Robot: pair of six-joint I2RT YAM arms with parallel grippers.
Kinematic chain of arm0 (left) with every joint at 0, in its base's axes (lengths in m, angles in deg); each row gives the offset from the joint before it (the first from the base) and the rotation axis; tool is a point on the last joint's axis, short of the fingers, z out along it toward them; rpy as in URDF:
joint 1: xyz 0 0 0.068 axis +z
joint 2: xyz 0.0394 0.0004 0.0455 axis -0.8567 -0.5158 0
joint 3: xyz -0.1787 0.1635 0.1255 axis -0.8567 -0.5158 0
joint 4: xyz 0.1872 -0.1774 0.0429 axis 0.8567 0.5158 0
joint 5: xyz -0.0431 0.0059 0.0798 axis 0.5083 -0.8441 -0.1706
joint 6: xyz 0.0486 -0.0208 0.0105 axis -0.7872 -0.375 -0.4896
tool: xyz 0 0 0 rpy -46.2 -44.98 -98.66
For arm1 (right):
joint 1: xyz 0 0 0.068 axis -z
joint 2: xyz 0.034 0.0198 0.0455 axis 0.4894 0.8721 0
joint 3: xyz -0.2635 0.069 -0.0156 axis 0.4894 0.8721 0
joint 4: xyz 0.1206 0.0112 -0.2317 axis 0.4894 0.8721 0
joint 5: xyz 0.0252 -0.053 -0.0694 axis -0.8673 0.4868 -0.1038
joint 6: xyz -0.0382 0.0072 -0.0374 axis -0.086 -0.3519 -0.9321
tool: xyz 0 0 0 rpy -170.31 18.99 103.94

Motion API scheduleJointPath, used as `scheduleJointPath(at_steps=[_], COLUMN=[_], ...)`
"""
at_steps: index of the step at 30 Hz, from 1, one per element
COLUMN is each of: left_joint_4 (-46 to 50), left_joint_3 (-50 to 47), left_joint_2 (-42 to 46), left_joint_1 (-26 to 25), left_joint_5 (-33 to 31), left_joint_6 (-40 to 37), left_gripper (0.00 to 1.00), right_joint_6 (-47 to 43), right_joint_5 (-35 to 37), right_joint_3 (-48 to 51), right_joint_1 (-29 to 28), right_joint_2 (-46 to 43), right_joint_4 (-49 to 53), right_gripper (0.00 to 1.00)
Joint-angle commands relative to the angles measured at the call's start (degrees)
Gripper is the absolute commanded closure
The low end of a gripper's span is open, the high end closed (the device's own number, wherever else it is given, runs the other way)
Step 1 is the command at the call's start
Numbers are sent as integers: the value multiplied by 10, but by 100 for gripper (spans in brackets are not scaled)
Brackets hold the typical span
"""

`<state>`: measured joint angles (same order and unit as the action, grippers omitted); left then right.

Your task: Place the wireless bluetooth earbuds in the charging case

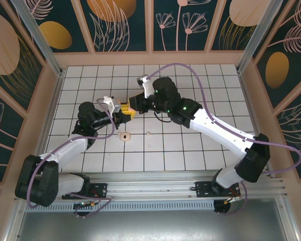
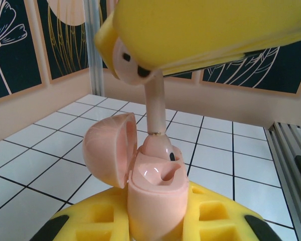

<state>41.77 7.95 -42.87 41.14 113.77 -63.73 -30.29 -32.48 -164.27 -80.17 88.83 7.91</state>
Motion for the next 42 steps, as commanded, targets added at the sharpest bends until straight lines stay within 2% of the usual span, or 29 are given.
scheduleJointPath(at_steps=[1, 14, 26, 33, 42], left_joint_4=[-19, -51, -66, -66, -62], left_joint_3=[12, 14, 15, 18, 19], left_joint_2=[11, 7, 7, 12, 14], left_joint_1=[-3, -3, -4, -4, -4], left_joint_5=[3, 3, 0, 1, 3], left_joint_6=[0, 28, 43, 46, 47], left_gripper=[98, 98, 98, 98, 97], right_joint_6=[-13, -8, -19, -25, -23], right_joint_5=[9, 11, 53, 44, 37], right_joint_3=[-16, -1, 11, 6, 7], right_joint_1=[-5, -12, -14, -18, -17], right_joint_2=[2, 4, -7, 2, -22], right_joint_4=[15, 15, 49, 59, 43], right_gripper=[79, 79, 79, 79, 63])
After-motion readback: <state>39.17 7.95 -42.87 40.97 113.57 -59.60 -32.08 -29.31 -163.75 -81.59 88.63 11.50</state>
